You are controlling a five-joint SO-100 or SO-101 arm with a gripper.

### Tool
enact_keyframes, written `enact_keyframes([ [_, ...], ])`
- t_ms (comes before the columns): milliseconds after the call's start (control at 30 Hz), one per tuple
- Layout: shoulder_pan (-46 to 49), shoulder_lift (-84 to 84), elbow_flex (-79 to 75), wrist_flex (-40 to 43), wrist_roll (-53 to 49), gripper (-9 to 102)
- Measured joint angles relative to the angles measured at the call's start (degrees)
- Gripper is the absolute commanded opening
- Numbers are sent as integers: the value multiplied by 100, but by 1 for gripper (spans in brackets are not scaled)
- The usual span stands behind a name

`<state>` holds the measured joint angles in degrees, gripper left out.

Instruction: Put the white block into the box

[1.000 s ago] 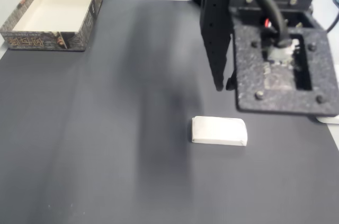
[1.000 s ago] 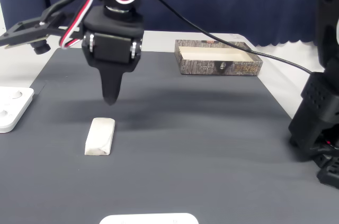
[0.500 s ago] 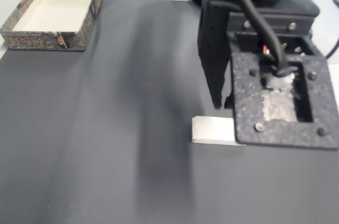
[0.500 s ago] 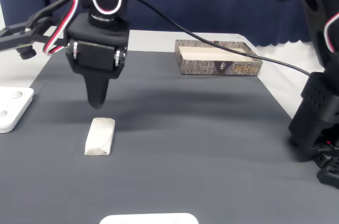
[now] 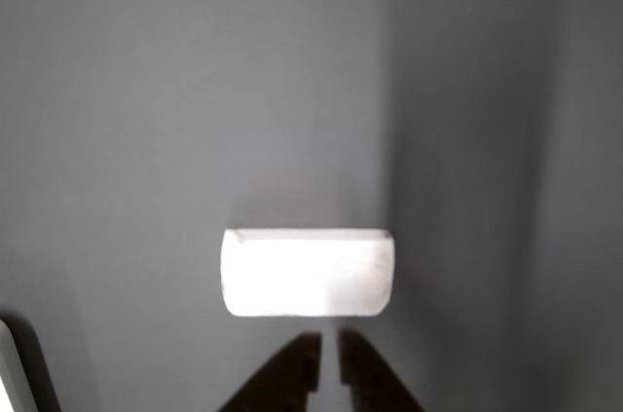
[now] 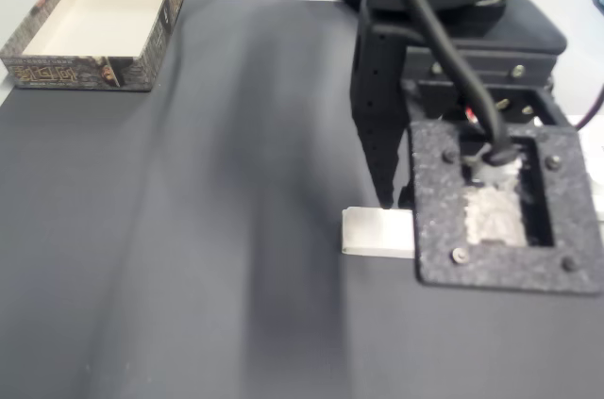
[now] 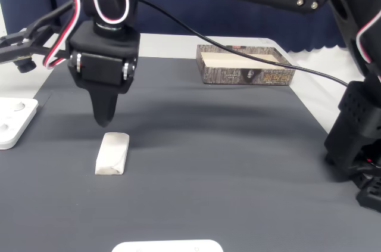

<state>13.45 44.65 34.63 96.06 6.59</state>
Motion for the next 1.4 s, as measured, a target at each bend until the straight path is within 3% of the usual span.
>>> enact_keyframes([
  [700, 0, -264, -229, 79, 800, -2],
  [867, 0, -264, -229, 105, 1714, -2],
  [1233, 0, -264, -229, 105, 4843, -2],
  [1400, 0, -264, -229, 105, 5273, -2],
])
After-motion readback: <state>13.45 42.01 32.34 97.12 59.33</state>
